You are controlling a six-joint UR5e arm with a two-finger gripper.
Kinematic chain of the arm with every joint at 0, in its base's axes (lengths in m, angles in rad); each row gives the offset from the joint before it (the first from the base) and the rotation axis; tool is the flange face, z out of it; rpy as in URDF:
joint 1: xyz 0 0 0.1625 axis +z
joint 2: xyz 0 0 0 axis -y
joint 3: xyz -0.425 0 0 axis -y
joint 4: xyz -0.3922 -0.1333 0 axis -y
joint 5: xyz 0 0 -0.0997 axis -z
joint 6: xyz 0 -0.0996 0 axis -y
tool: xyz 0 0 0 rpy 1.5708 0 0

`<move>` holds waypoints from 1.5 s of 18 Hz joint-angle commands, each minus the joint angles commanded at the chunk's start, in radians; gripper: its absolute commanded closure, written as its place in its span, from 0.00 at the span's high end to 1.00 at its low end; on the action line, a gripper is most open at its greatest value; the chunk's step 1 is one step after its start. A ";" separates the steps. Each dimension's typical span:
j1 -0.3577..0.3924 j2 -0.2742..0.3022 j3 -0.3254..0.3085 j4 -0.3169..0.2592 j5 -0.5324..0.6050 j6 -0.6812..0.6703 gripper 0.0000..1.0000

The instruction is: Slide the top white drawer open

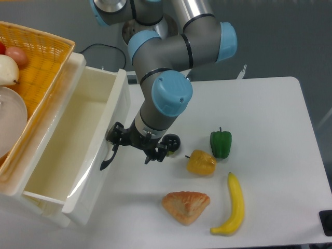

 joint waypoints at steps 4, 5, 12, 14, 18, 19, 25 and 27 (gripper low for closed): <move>0.009 -0.002 0.003 0.000 0.000 0.002 1.00; 0.012 -0.002 0.005 0.002 0.000 0.002 1.00; 0.028 -0.005 0.008 -0.002 0.000 0.029 1.00; 0.028 -0.006 0.008 -0.002 0.000 0.029 1.00; 0.043 -0.009 0.026 -0.006 0.000 0.029 1.00; 0.049 -0.011 0.029 -0.005 0.000 0.035 1.00; 0.054 -0.005 0.035 -0.002 0.118 0.213 1.00; 0.058 -0.006 0.034 -0.002 0.159 0.277 1.00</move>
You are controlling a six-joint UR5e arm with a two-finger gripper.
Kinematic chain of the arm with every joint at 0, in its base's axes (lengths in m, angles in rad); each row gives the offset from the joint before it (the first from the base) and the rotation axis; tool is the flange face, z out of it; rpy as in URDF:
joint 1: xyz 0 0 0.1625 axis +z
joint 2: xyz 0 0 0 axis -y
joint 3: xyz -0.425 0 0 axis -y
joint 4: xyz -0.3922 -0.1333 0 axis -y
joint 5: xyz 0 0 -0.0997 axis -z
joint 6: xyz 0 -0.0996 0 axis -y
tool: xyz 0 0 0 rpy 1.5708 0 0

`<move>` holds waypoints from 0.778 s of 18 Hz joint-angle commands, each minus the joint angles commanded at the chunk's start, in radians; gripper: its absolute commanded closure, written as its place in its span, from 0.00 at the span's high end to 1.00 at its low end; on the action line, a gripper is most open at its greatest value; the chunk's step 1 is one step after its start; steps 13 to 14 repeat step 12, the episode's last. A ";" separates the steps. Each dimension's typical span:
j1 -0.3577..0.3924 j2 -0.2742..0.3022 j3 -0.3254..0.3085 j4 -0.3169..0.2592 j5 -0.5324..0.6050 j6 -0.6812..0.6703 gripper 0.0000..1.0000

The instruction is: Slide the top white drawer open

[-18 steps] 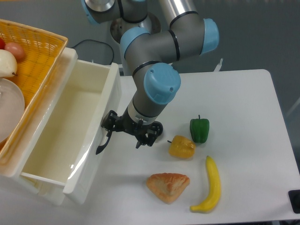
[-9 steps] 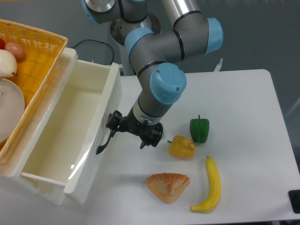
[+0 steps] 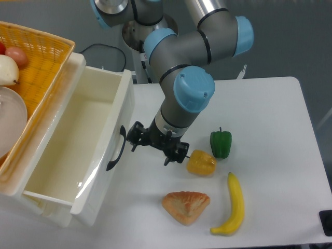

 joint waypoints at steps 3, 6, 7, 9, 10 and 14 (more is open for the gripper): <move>0.028 -0.006 0.002 0.011 0.022 0.054 1.00; 0.054 -0.017 0.002 0.049 0.026 0.159 1.00; 0.069 -0.021 0.005 0.057 0.029 0.187 1.00; 0.093 -0.025 0.002 0.058 0.029 0.236 1.00; 0.101 -0.025 -0.005 0.057 0.031 0.259 1.00; 0.109 -0.023 -0.011 0.058 0.032 0.276 1.00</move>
